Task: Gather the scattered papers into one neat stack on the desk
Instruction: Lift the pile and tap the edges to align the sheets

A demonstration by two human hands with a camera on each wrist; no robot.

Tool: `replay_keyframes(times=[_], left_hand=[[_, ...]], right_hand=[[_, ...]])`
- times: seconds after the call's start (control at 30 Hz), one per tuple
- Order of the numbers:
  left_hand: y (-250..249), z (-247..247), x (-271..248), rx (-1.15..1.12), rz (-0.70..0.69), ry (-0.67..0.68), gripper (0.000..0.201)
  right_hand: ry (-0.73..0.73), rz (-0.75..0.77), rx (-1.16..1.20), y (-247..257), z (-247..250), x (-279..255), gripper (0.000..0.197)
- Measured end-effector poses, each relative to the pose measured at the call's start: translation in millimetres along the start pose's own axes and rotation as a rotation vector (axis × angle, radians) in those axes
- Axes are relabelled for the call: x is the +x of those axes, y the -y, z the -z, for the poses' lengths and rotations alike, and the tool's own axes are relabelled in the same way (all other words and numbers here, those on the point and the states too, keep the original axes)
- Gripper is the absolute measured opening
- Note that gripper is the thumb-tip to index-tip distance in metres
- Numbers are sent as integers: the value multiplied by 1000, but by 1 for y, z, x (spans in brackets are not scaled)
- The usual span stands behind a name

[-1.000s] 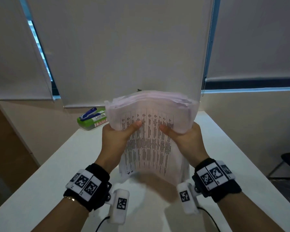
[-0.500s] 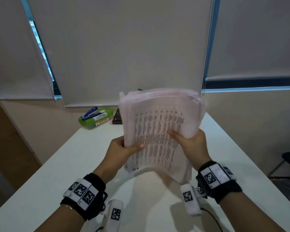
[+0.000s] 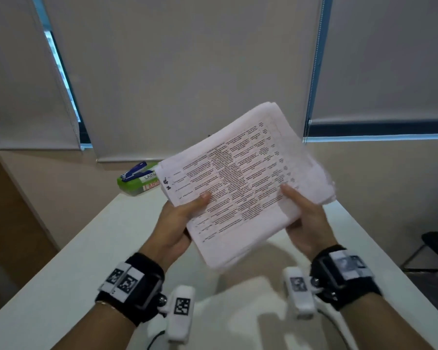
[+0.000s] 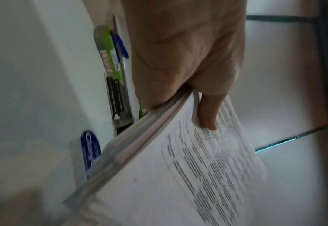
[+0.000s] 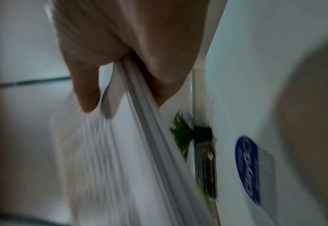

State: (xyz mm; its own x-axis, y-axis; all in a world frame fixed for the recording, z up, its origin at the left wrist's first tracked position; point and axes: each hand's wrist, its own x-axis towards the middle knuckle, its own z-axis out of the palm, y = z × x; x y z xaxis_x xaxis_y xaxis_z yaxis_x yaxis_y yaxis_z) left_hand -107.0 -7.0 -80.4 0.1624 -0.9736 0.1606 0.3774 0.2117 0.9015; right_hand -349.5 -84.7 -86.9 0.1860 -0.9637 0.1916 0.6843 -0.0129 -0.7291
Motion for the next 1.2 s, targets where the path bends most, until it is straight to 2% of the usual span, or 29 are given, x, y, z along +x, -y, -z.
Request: replay_keyframes(times=[0.07, 0.13, 0.2, 0.27, 0.43, 0.5, 0.6, 0.67, 0.8, 0.93, 1.03, 1.1, 1.13, 1.2], left_hand=[[-14, 17, 2, 95, 0, 19, 46], [-26, 30, 3, 180, 13, 14, 47], [-31, 33, 3, 279, 13, 11, 44], [-28, 25, 0, 357, -3, 20, 42], [-5, 6, -7, 418, -239, -159, 28], [8, 9, -12, 429, -235, -198, 25], [23, 22, -20, 464, -89, -193, 31], [24, 29, -21, 470, -40, -183, 35], [14, 22, -17, 388, -132, -244, 25], [9, 16, -13, 384, -213, -286, 25], [16, 24, -16, 419, -140, -233, 30], [14, 25, -18, 538, -164, -236, 38], [11, 25, -18, 587, -203, -240, 48], [2, 21, -16, 630, -319, -237, 86]], right_hand=[[109, -5, -96, 28, 20, 5, 51], [182, -37, -312, 50, 32, 7, 47], [265, -56, -564, 51, 32, 10, 49], [284, -14, -691, 37, 22, 7, 44], [-3, 296, -685, -2, 2, -8, 23], [-51, 297, -631, -10, 1, -15, 20], [-35, 163, -660, -24, 12, -27, 26], [-16, 89, -706, -31, 21, -31, 29], [-57, 129, -627, -29, 16, -29, 25], [-41, 198, -613, -21, 7, -23, 28], [-13, 98, -675, -21, 17, -25, 30], [-7, 74, -716, -20, 20, -26, 34], [-7, 88, -718, -18, 19, -26, 37], [-11, 163, -706, -10, 12, -25, 47]])
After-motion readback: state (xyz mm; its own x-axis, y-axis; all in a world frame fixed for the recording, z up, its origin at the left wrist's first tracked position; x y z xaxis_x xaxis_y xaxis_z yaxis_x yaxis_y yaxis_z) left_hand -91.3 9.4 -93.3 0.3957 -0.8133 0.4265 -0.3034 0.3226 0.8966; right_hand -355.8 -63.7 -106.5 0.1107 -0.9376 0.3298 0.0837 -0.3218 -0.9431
